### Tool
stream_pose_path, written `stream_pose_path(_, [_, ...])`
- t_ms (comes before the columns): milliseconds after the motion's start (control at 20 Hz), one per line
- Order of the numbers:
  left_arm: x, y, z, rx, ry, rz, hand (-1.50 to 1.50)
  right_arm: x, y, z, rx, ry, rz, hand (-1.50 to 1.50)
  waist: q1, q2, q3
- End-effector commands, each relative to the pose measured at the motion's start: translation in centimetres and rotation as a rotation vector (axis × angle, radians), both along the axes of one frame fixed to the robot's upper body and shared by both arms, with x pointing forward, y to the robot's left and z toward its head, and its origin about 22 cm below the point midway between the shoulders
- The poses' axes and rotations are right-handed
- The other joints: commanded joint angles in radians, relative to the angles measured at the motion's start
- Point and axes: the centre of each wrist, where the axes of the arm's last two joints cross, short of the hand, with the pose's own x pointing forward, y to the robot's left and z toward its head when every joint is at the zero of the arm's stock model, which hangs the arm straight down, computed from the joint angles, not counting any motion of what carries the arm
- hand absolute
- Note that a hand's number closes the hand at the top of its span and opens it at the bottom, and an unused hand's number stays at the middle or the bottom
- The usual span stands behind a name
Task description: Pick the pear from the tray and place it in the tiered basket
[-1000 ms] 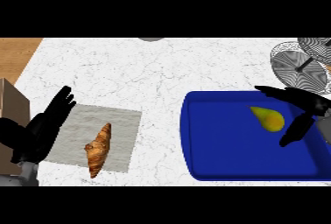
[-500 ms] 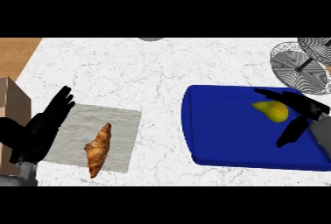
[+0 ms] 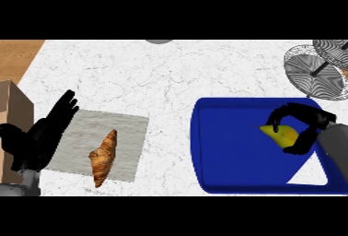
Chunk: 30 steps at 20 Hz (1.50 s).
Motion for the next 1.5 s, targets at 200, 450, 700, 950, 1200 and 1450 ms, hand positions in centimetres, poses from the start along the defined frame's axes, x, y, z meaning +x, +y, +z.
stream_pose_path(200, [-0.3,0.4,-0.8,-0.046,-0.007,0.039,0.0,-3.8,-9.4,2.1,-0.216,-0.138,-0.123,1.5,-0.023,0.017,-0.013])
stream_pose_path(450, [-1.2,0.8,-0.4,-0.048,-0.001,0.07,0.0,-9.9,-20.6,10.0,-0.544,-0.305,-0.436,1.5,-0.066,0.026,-0.003])
stream_pose_path(700, [-1.1,0.8,0.1,-0.055,-0.019,0.058,0.0,-12.5,-23.4,11.8,-0.519,-0.634,-0.606,1.5,-0.046,0.027,0.0])
stream_pose_path(950, [-1.4,0.2,-0.2,-0.081,0.013,0.057,0.0,-13.2,-24.8,14.0,-0.183,-0.935,-0.73,1.5,-0.052,0.015,-0.001])
stream_pose_path(1200, [-0.6,-0.7,-0.6,-0.068,-0.006,0.036,0.0,-15.2,-26.6,16.9,-0.006,-1.053,-0.722,1.5,-0.018,0.022,-0.008])
stream_pose_path(1450, [0.4,-1.1,0.0,-0.058,-0.002,-0.01,0.0,-15.4,-27.1,19.9,0.073,-1.03,-0.678,1.5,0.005,0.024,-0.01])
